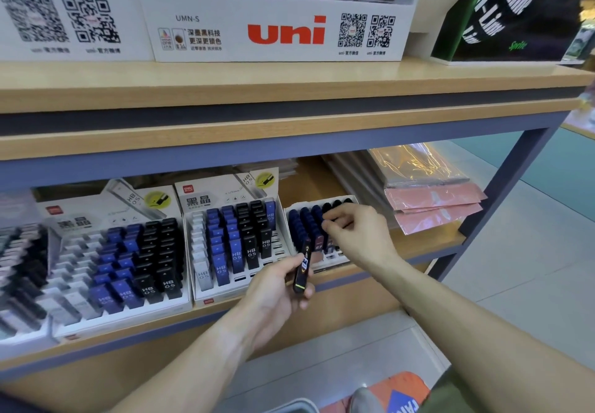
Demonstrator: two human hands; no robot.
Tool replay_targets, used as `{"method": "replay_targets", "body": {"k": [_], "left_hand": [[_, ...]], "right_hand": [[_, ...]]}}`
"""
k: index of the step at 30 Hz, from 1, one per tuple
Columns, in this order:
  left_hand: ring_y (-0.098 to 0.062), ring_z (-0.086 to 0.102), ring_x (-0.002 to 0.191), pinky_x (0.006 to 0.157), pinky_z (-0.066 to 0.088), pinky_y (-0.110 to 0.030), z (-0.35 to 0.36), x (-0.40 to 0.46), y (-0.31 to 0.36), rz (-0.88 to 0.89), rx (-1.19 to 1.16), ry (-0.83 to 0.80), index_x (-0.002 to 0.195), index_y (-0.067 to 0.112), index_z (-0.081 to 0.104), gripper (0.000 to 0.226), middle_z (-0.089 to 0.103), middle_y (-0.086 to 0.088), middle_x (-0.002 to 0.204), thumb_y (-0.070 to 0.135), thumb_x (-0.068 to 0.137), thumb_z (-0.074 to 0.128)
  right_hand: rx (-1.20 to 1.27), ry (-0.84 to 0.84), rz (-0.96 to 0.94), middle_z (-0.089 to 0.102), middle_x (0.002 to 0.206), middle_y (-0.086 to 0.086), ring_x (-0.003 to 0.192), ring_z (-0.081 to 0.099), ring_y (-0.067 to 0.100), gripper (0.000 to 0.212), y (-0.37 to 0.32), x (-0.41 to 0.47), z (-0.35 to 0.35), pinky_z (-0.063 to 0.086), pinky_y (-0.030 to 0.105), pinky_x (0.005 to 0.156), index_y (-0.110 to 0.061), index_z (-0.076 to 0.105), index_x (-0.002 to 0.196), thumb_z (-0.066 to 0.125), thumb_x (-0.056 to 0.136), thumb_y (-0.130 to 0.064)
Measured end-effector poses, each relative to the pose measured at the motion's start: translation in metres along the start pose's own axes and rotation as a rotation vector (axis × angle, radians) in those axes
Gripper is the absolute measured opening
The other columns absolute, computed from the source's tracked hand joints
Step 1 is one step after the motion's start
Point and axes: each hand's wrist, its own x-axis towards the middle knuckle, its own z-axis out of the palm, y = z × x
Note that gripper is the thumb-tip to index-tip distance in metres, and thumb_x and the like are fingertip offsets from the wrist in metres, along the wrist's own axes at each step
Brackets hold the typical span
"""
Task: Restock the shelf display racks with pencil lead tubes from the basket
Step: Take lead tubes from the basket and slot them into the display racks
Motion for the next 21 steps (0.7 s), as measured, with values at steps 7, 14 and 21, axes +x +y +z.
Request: {"method": "replay_targets", "body": {"k": [7,14,21], "left_hand": [[-0.017,0.051,0.058,0.053,0.034,-0.028,-0.003,-0.002,-0.001,-0.014,0.071,-0.059,0.120,-0.002,0.070,0.035,0.064,-0.004,0.081,0.024,0.099,0.059],[-0.019,0.066,0.076,0.066,0.055,-0.026,-0.003,-0.004,-0.002,0.086,0.001,0.015,0.110,0.001,0.076,0.021,0.075,-0.021,0.107,0.009,0.093,0.069],[-0.015,0.073,0.089,0.095,0.055,-0.036,-0.004,-0.002,-0.002,0.222,0.064,0.112,0.108,0.011,0.079,0.039,0.079,-0.006,0.103,0.005,0.070,0.085]], "right_hand": [[0.326,-0.415,0.071,0.079,0.089,0.004,0.085,0.073,0.017,0.018,0.002,-0.013,-0.015,0.054,0.029,0.079,-0.018,0.079,0.102,0.076,0.088,-0.007],[0.500,-0.383,0.058,0.078,0.097,0.010,0.088,0.073,0.016,0.018,0.010,-0.010,-0.037,0.054,0.020,0.077,-0.010,0.079,0.101,0.076,0.086,0.000],[0.515,-0.387,0.099,0.076,0.090,0.017,0.084,0.074,0.026,0.019,0.022,-0.011,-0.042,0.060,0.037,0.088,-0.003,0.074,0.098,0.080,0.081,0.003]]}}
